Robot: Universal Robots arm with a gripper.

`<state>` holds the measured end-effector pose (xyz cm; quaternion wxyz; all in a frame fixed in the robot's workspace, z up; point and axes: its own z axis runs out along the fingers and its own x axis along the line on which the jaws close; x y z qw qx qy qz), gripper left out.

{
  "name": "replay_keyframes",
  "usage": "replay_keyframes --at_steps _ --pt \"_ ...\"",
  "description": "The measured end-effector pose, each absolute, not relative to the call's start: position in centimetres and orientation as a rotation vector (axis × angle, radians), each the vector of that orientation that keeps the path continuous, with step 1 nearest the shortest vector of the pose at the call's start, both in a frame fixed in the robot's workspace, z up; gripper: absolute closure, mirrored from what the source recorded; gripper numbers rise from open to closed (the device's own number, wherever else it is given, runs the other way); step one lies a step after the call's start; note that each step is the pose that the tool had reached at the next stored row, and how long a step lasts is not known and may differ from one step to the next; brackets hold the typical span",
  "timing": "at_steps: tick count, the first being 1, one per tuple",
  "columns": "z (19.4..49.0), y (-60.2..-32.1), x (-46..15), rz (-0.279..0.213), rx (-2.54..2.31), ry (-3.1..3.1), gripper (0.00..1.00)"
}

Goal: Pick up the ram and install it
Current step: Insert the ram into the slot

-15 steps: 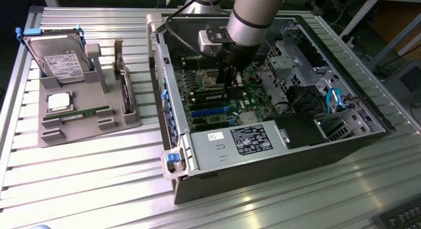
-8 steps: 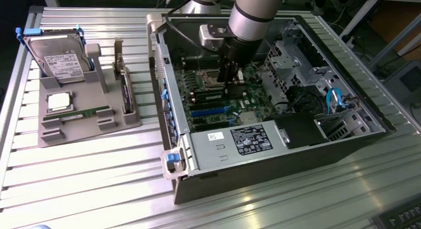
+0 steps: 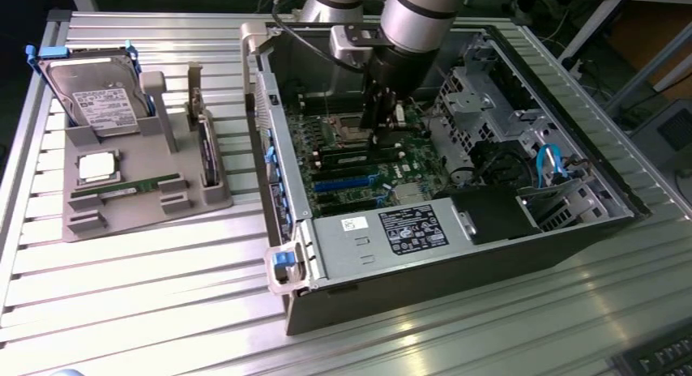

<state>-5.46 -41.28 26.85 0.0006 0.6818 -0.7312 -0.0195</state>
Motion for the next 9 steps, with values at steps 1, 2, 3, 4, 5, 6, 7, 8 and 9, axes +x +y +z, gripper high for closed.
replay_keyframes --at_steps 1,2,3,4,5,6,7,8,9 --pt "26.98 -41.28 -5.46 -0.061 2.141 -2.296 0.47" --pt "27.11 -41.28 -5.46 -0.061 2.141 -2.296 0.53" --pt "27.21 -41.27 -5.46 -0.061 2.141 -2.296 0.60" --pt "27.29 -41.28 -5.46 -0.061 2.141 -2.296 0.60" --pt "27.32 -41.27 -5.45 -0.061 2.142 -2.297 0.60" --pt "27.32 -41.27 -5.46 -0.061 2.142 -2.297 0.60" --pt "27.33 -41.27 -5.45 -0.061 2.141 -2.296 0.60" --pt "27.34 -41.27 -5.37 -0.061 2.141 -2.296 0.60" --pt "27.40 -41.27 -5.00 -0.061 2.141 -2.296 0.60"
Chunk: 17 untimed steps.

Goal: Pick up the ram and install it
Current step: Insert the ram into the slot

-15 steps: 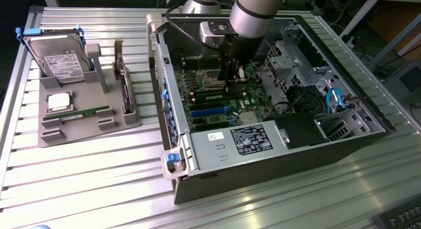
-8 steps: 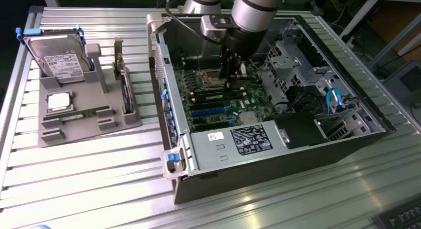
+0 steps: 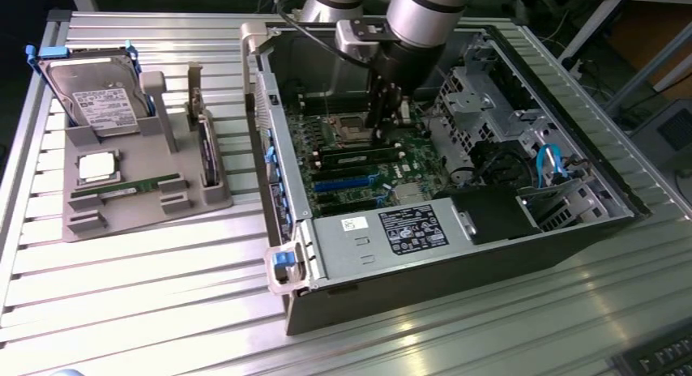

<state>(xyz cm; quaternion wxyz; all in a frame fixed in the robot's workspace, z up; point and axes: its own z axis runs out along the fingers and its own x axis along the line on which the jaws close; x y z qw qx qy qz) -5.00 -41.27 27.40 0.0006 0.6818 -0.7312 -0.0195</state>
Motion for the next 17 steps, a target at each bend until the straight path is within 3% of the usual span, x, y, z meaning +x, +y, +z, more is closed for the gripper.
replay_keyframes --at_steps 9,12,17 --pt "27.7 -41.3 -0.6 -0.067 2.140 -2.292 0.60" --pt "29.5 -41.3 -0.7 -0.069 2.141 -2.293 0.60" --pt "29.6 -41.3 -0.8 -0.069 2.141 -2.293 0.60"
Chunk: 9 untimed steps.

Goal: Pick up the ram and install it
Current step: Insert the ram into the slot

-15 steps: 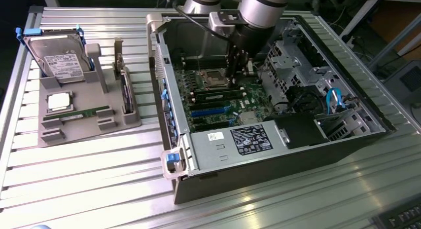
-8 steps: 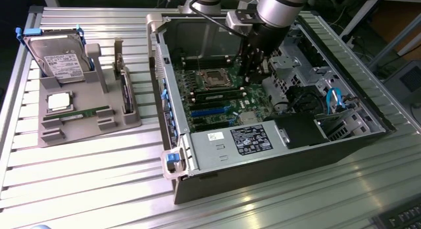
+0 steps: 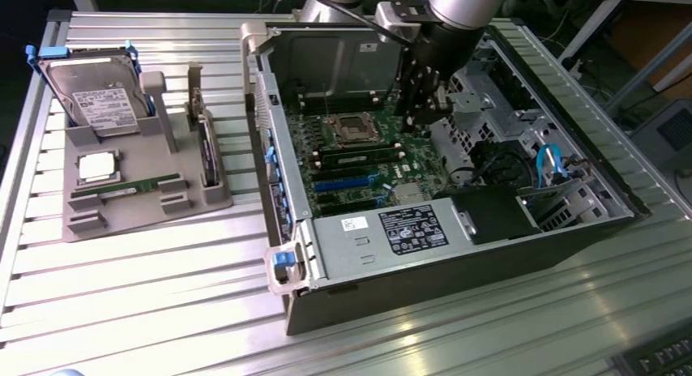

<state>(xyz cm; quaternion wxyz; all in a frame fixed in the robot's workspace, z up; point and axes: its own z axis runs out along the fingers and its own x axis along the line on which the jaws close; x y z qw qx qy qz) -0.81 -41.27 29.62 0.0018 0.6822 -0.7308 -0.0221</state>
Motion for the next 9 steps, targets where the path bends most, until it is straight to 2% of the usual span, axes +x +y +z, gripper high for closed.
replay_keyframes --at_steps 9 --pt "29.6 -41.3 -3.0 -0.069 2.136 -2.298 0.60"
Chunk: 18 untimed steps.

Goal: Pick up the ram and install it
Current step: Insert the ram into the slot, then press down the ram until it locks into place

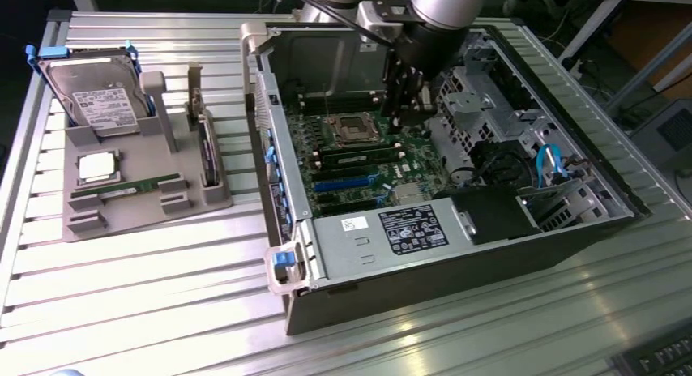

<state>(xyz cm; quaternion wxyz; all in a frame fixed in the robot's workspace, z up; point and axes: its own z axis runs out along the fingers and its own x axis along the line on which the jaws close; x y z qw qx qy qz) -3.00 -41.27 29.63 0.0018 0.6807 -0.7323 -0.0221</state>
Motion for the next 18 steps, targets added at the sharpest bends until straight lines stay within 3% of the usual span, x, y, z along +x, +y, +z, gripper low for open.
replay_keyframes --at_steps 18 --pt "29.6 -41.3 -4.4 -0.070 2.120 -2.313 0.60"
